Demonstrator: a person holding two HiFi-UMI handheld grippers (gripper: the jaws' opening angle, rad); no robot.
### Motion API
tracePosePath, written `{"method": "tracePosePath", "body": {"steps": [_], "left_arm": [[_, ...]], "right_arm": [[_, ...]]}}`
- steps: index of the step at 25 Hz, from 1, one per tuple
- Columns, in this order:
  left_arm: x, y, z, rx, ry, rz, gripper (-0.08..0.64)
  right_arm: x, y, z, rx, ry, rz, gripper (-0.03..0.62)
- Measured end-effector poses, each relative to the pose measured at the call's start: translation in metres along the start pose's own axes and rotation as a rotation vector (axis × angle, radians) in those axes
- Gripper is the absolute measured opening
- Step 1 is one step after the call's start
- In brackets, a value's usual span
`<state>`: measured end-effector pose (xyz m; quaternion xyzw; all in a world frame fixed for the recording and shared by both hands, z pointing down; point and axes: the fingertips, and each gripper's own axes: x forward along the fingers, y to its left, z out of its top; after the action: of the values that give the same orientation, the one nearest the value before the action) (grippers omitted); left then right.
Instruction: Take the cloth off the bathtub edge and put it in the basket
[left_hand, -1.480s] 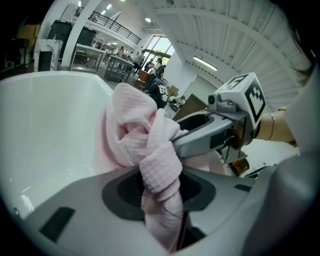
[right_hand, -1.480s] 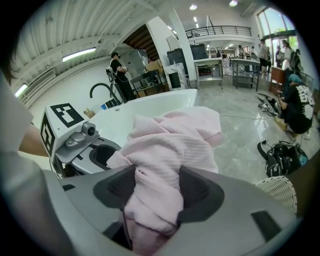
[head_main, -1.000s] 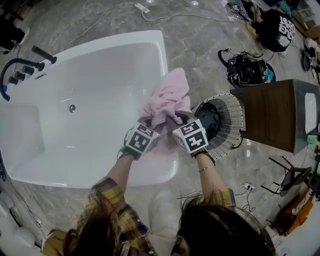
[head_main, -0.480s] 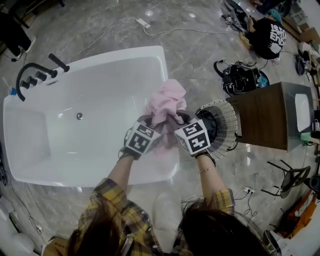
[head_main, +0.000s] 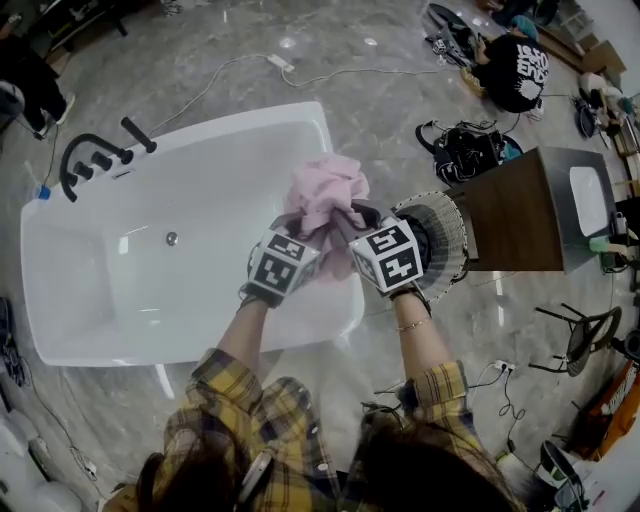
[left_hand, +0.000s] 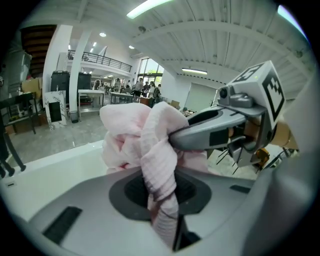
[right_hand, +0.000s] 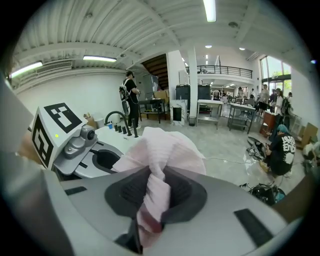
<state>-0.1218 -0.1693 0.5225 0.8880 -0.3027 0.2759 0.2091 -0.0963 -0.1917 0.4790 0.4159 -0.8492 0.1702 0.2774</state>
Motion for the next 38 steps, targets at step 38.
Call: {"method": "tracePosePath", "body": {"steps": [38], "left_arm": [[0.048,-0.103,0.133,0.099,-0.045,0.087,0.088]], "right_arm": [[-0.121,-0.123,0.031,0.028,-0.156,0.004,0.08]]}}
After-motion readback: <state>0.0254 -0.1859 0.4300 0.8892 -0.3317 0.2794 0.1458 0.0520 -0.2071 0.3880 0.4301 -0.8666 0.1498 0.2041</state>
